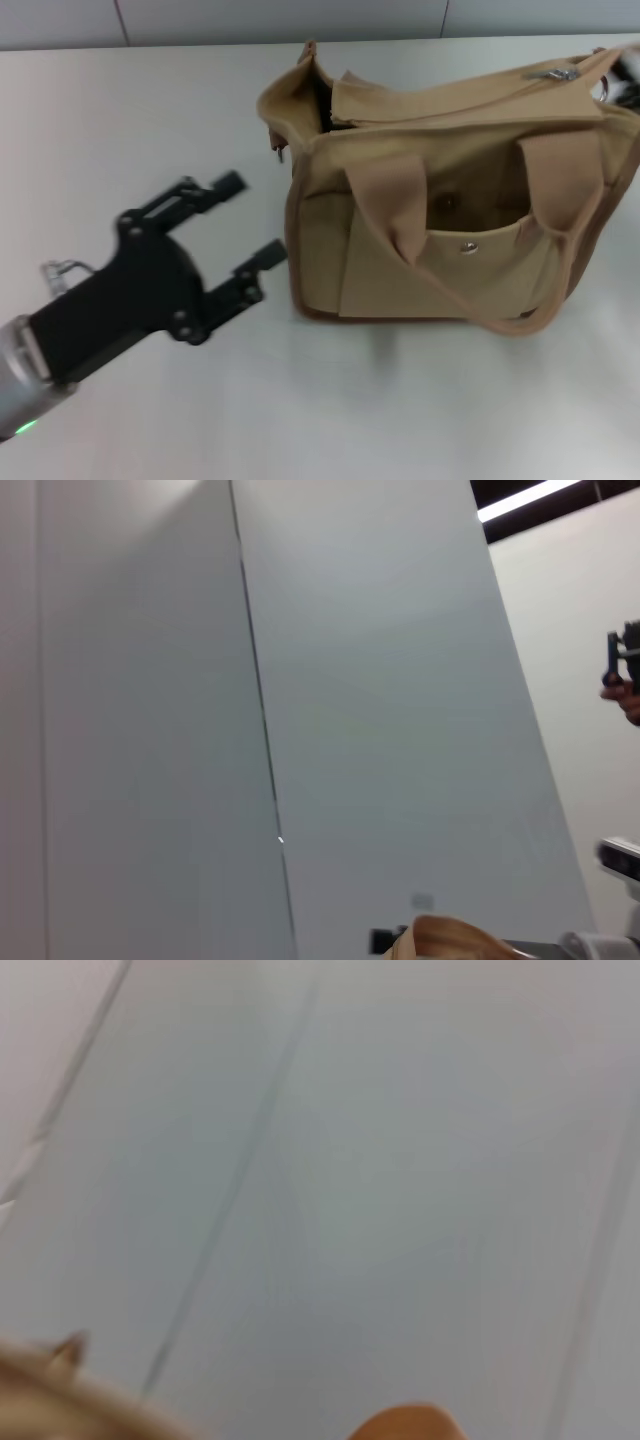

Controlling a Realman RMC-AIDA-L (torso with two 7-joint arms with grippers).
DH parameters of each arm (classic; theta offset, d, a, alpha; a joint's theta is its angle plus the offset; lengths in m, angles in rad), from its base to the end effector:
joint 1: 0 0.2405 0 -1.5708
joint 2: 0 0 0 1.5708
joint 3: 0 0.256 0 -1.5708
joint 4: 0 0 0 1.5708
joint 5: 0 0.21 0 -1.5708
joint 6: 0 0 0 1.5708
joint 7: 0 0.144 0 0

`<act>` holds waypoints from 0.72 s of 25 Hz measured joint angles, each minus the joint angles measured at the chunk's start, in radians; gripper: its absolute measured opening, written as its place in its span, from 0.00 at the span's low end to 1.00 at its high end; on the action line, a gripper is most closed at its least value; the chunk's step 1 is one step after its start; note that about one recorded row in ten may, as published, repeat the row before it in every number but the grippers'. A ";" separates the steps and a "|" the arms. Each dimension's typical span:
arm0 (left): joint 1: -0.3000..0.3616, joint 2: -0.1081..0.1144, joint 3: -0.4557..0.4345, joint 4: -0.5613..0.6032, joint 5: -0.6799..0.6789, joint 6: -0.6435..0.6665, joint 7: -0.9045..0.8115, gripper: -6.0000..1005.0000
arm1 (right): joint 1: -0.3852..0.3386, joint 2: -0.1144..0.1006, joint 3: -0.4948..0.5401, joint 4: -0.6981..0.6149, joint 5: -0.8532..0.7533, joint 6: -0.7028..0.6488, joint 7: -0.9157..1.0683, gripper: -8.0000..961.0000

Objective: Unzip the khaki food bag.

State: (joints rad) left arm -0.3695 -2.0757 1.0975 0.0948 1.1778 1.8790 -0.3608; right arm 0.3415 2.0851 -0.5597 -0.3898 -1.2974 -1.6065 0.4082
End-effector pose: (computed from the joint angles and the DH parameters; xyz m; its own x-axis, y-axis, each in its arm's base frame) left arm -0.2604 0.2278 -0.0326 0.5315 -0.2740 0.8015 0.2421 -0.8576 -0.4538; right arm 0.3044 0.2969 0.0485 0.7396 0.3894 -0.5489 -0.3573 -0.4639 -0.8106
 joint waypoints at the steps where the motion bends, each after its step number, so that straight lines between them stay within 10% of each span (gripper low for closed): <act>1: 0.014 0.003 -0.015 0.004 0.000 0.018 0.000 0.54 | -0.020 -0.001 0.000 0.012 0.064 -0.032 0.003 0.38; 10: 0.102 0.008 -0.054 0.122 0.015 0.101 -0.122 0.76 | -0.149 -0.011 -0.007 0.047 0.294 -0.209 0.282 0.84; 18: 0.034 0.011 0.043 0.173 0.179 0.010 -0.267 0.83 | -0.172 -0.042 -0.017 -0.157 -0.287 -0.423 0.482 0.86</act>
State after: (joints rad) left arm -0.3352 -2.0651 1.1403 0.2675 1.3567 1.8891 -0.6277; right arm 0.1694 2.0426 -0.5767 -0.5465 -1.5847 -2.0290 0.8904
